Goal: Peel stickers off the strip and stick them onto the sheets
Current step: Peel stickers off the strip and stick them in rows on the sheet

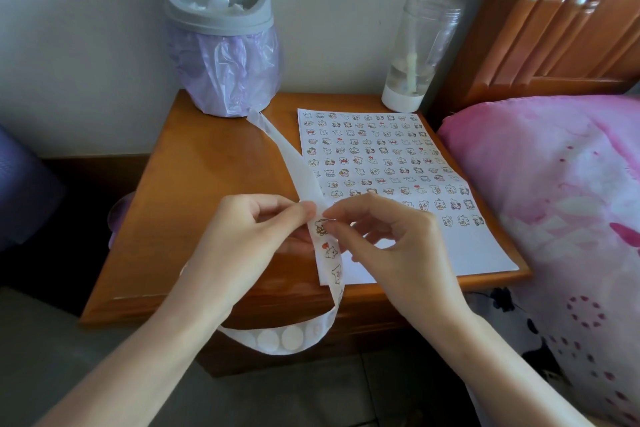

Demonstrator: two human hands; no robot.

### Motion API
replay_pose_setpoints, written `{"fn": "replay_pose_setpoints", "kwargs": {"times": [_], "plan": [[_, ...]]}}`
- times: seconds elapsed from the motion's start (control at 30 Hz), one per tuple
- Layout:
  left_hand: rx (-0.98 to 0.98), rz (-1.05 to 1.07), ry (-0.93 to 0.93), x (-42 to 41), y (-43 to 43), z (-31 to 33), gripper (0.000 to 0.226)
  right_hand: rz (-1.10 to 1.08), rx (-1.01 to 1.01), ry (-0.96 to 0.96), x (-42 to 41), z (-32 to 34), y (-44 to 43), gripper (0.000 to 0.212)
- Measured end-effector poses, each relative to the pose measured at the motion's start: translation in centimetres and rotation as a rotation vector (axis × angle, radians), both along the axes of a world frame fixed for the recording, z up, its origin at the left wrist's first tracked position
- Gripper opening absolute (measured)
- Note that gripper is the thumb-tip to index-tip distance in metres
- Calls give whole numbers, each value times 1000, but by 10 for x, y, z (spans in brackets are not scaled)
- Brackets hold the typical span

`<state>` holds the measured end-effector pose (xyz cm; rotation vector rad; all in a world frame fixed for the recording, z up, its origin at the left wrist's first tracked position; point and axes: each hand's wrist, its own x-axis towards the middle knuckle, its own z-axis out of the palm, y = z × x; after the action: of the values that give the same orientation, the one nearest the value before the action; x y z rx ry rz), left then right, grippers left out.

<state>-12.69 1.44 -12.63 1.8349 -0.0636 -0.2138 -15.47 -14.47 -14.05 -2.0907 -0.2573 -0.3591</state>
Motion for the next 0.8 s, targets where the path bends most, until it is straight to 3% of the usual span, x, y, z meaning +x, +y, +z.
{"fn": "replay_pose_setpoints", "kwargs": {"times": [0.37,0.5,0.63,0.8], "plan": [[-13,-10,27,4,2,-7,15,31,21,100,5,2,1,14],[40,-13,-22,5,4,-10,17,68,134,183,6,12,-8,4],[48,-35,-6,5,4,-13,16,-30,266,323,14,18,-33,2],[106,-77,11,5,3,-17,17,-57,151,425,16,17,-45,4]]}}
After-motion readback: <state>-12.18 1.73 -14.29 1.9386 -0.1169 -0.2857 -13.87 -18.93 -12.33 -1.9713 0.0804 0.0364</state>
